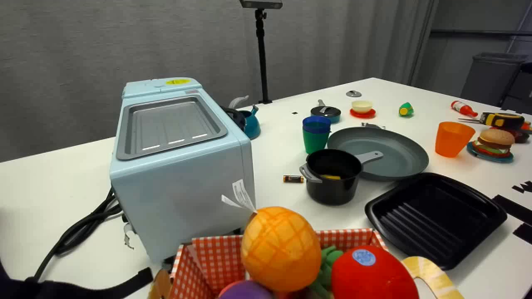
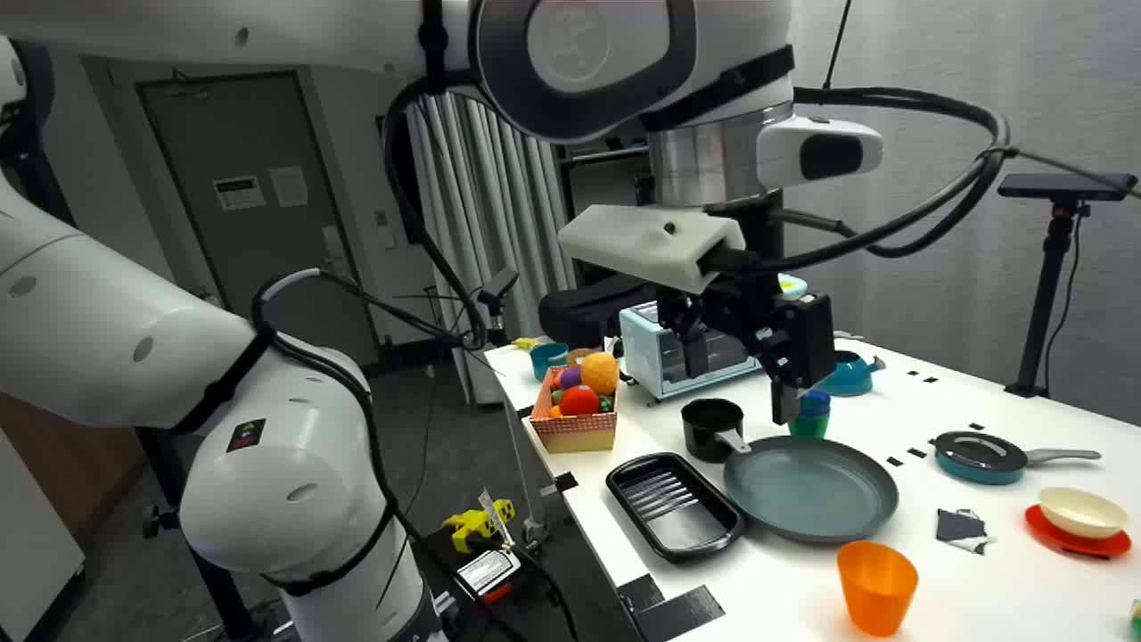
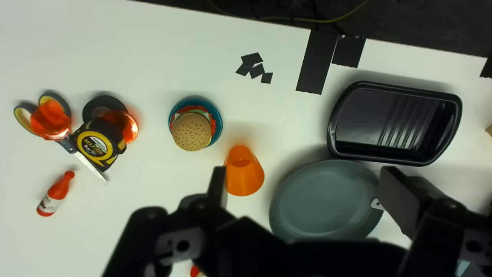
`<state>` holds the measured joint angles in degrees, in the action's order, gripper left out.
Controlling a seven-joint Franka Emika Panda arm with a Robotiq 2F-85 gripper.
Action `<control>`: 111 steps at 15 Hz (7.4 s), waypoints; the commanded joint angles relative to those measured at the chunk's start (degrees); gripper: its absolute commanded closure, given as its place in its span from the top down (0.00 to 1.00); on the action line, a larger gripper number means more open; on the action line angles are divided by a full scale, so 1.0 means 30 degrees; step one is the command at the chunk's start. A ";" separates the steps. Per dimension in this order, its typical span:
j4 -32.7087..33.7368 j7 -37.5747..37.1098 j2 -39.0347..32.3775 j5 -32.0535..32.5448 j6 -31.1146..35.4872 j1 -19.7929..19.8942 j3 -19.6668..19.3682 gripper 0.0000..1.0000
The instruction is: Pick up the black pot, pour its contents in the grey plate and put the pot back on the table.
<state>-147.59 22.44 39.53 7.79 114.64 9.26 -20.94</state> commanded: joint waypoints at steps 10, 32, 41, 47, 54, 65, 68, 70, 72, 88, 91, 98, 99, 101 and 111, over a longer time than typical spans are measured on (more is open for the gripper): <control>0.0027 0.0123 -0.0077 -0.0158 -0.0024 0.0219 0.0204 1.00; 0.1721 0.3514 -0.4853 -0.1796 0.1233 -0.3215 0.1066 1.00; 0.3360 0.5679 -0.7726 -0.2634 0.1194 -0.3954 0.3629 1.00; 0.3520 0.5603 -0.8030 -0.2601 0.1192 -0.3786 0.3898 1.00; 0.3847 0.5124 -0.9004 -0.2554 0.2030 -0.3891 0.4175 1.00; 0.7791 0.8203 -1.5918 -0.2894 0.5029 -0.3984 0.6481 1.00; 0.9240 0.9429 -1.7780 -0.2800 0.4567 -0.3789 0.7401 1.00; 0.9965 0.9535 -1.8728 -0.2236 0.4730 -0.3769 0.7806 1.00; 0.8988 0.8704 -1.8011 -0.2168 0.5051 -0.3718 0.7974 1.00; 0.9769 0.8229 -2.1270 -0.1390 0.8281 -0.4131 0.8860 1.00; 1.0217 0.8314 -2.2618 -0.0260 0.9908 -0.4223 0.9111 1.00; 1.0965 0.8063 -2.4128 0.0941 1.2862 -0.4180 0.9351 1.00; 1.1006 0.8159 -2.4233 0.0999 1.2977 -0.4097 0.9389 1.00; 1.1049 0.8264 -2.4375 0.1051 1.2935 -0.4002 0.9441 0.97; 1.1017 0.8364 -2.4273 0.1286 1.2928 -0.3846 0.9439 0.19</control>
<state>-115.00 48.11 -32.75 9.74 152.49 -2.75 6.75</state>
